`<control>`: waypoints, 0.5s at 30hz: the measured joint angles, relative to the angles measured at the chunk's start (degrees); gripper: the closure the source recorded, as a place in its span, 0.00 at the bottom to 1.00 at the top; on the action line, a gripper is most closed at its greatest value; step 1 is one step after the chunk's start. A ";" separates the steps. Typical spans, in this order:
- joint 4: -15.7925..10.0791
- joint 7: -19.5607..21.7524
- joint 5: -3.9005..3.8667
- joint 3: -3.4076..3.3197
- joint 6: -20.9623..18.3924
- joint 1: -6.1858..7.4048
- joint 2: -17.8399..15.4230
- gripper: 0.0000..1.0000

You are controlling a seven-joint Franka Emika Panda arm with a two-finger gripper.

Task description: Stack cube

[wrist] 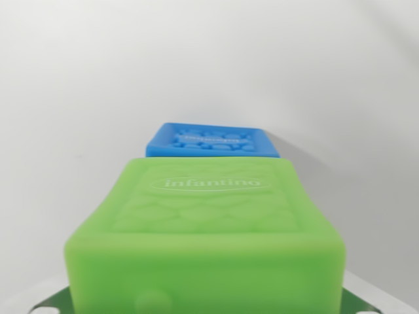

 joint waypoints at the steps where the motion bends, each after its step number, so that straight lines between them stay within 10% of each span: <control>1: 0.04 0.00 0.00 0.00 0.13 0.00 0.17 1.00; 14: 0.26 0.00 0.00 -0.01 1.25 0.00 1.46 1.00; 15: 0.26 0.00 0.00 -0.01 1.26 0.00 1.47 0.00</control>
